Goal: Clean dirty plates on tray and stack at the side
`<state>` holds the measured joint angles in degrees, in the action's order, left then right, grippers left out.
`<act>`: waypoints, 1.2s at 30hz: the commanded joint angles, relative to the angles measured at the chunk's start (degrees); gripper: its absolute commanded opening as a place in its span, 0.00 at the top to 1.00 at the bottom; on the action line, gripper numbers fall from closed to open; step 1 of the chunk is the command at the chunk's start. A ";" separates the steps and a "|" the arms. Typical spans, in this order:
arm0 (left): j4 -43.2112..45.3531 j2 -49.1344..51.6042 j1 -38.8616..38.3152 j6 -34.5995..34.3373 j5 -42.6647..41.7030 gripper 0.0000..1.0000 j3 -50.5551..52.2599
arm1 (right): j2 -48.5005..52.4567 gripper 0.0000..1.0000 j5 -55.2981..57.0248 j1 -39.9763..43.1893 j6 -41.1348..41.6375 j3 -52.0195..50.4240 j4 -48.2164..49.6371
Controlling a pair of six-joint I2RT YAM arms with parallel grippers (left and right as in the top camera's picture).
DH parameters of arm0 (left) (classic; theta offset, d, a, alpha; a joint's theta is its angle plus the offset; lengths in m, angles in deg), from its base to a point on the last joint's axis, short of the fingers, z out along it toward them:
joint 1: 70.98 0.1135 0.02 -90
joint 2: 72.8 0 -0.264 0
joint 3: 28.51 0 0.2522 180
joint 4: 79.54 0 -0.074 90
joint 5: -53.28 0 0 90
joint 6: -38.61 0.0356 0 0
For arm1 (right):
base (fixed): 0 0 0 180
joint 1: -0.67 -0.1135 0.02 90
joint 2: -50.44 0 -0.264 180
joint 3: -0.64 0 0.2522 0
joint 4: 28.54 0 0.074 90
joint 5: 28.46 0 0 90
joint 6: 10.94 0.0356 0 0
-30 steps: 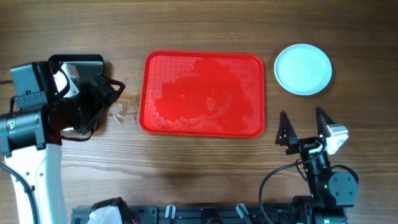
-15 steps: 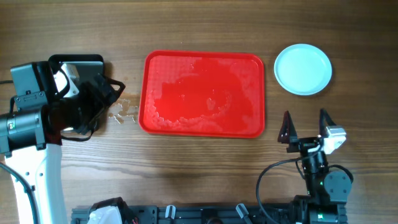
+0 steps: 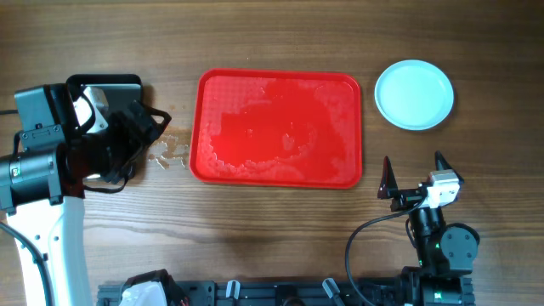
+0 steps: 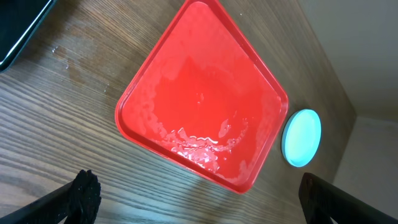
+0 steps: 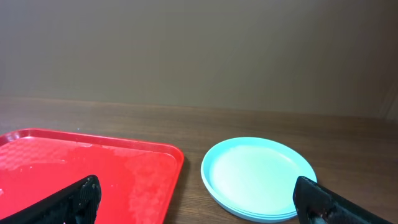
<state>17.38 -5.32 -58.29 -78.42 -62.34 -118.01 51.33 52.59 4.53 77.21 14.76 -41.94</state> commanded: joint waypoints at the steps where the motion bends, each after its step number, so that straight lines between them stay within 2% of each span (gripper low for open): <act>1: 0.07 -0.02 -0.26 1.11 -0.90 0.00 0.11 | -0.68 0.00 0.35 0.20 -1.16 -0.07 0.20; 23: -0.15 -0.02 -0.26 1.38 -0.63 0.00 0.11 | -0.68 0.00 0.33 0.20 -1.16 -0.07 0.20; 33: -1.09 -1.95 -1.77 1.36 7.61 0.00 2.05 | -0.68 0.00 0.35 0.20 -1.16 -0.07 0.20; 36: 4.74 -5.75 -4.04 1.90 11.61 0.00 8.22 | -0.68 0.00 0.35 0.20 -1.14 -0.07 0.20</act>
<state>18.28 -7.48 -60.45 -78.18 -55.52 -114.84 51.33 52.59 4.53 77.19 14.76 -41.90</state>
